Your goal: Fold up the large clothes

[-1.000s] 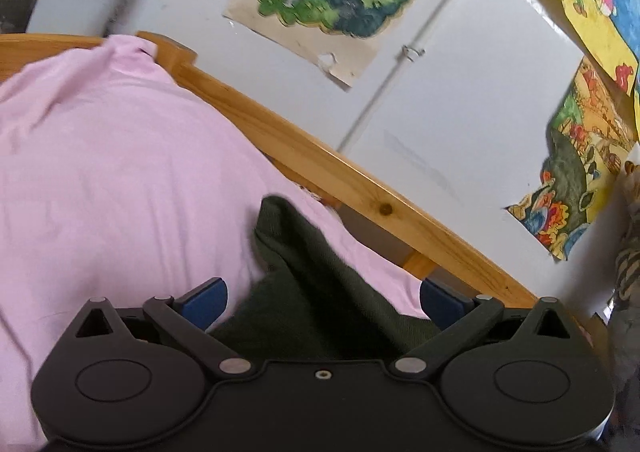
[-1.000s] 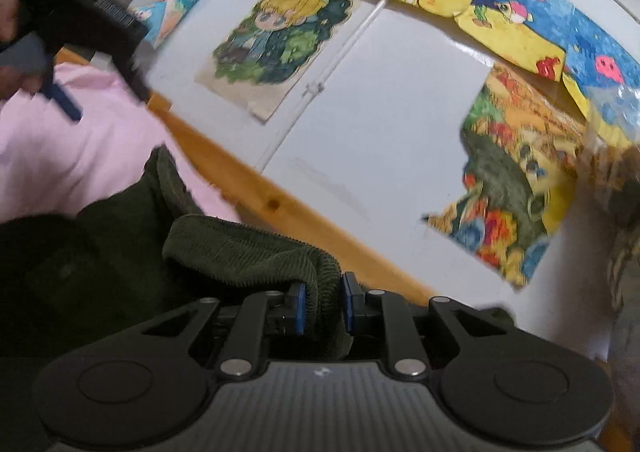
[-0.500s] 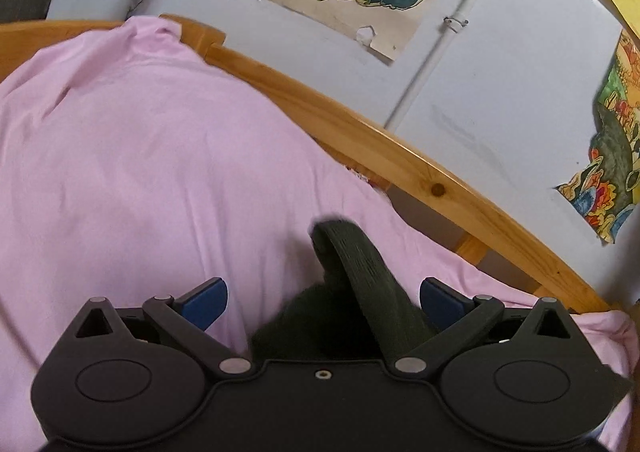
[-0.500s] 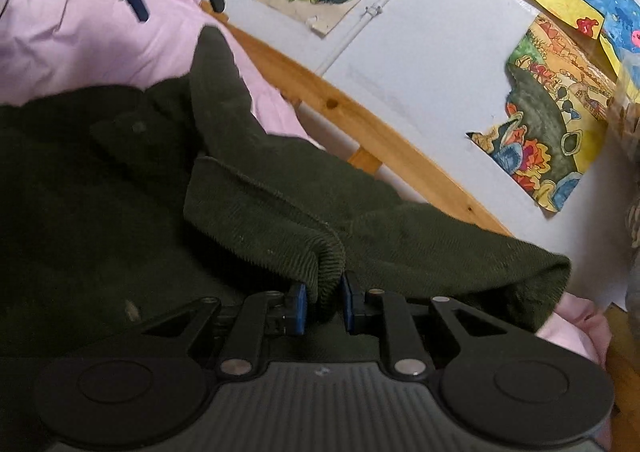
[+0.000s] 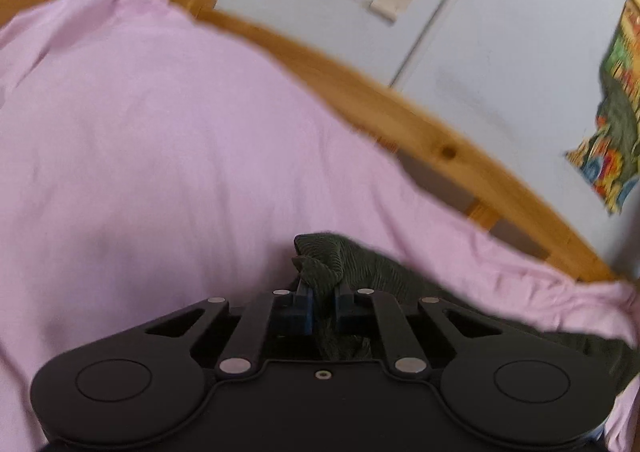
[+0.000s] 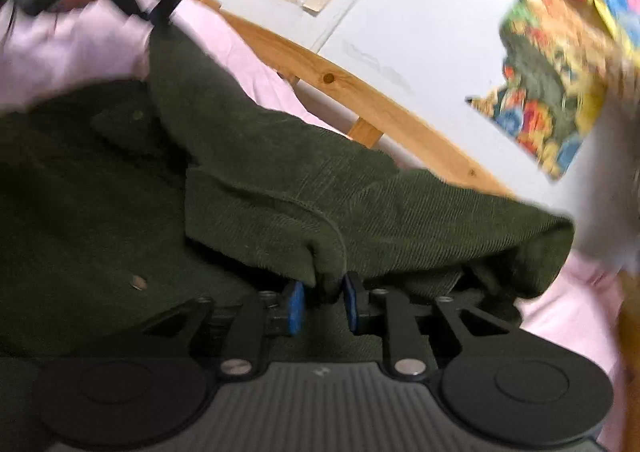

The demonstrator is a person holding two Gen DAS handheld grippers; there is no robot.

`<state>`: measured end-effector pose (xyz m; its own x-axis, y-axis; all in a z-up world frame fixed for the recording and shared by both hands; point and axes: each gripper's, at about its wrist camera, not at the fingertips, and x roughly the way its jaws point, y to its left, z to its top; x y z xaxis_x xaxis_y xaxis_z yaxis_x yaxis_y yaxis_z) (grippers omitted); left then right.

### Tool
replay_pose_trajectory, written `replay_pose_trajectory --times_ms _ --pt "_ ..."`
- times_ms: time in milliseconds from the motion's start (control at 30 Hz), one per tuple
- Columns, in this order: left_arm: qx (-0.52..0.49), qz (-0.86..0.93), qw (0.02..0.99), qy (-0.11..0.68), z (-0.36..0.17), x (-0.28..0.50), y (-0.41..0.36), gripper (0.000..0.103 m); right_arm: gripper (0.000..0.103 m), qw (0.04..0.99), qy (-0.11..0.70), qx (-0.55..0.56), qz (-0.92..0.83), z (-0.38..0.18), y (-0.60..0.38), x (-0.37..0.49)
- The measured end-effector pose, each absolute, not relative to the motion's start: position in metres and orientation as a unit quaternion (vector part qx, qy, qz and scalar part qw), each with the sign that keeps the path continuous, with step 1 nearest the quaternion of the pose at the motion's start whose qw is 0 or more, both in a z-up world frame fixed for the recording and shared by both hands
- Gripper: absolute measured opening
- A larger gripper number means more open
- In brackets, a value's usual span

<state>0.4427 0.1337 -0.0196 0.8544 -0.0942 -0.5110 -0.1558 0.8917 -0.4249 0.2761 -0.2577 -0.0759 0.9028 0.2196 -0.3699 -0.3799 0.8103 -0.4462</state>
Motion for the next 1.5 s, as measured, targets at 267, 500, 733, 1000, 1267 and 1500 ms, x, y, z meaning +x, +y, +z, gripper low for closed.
replay_pose_trajectory --times_ms 267,500,733,1000,1267,1500 --pt "-0.205 -0.009 0.943 0.263 -0.029 0.438 0.141 0.011 0.085 0.972 0.134 -0.109 0.16 -0.008 -0.312 0.256" --pt "-0.193 -0.001 0.944 0.267 -0.024 0.44 0.138 0.011 0.078 0.981 0.154 0.113 0.042 0.061 -0.401 0.35" --pt "-0.183 -0.004 0.944 0.274 -0.027 0.437 0.138 0.01 0.028 0.958 0.263 0.11 0.011 0.043 -0.42 0.406" --pt "-0.159 0.002 0.939 0.305 -0.043 0.437 0.14 0.01 0.007 0.959 0.276 -0.067 -0.014 -0.034 -0.393 0.387" --pt "-0.1 0.027 0.962 0.252 -0.022 0.414 0.122 0.067 0.025 0.974 0.174 -0.138 -0.035 -0.019 -0.368 0.355" --pt "-0.028 -0.002 0.985 0.169 0.005 0.426 0.056 0.092 0.073 0.979 0.088 -0.183 0.012 -0.002 -0.315 0.36"
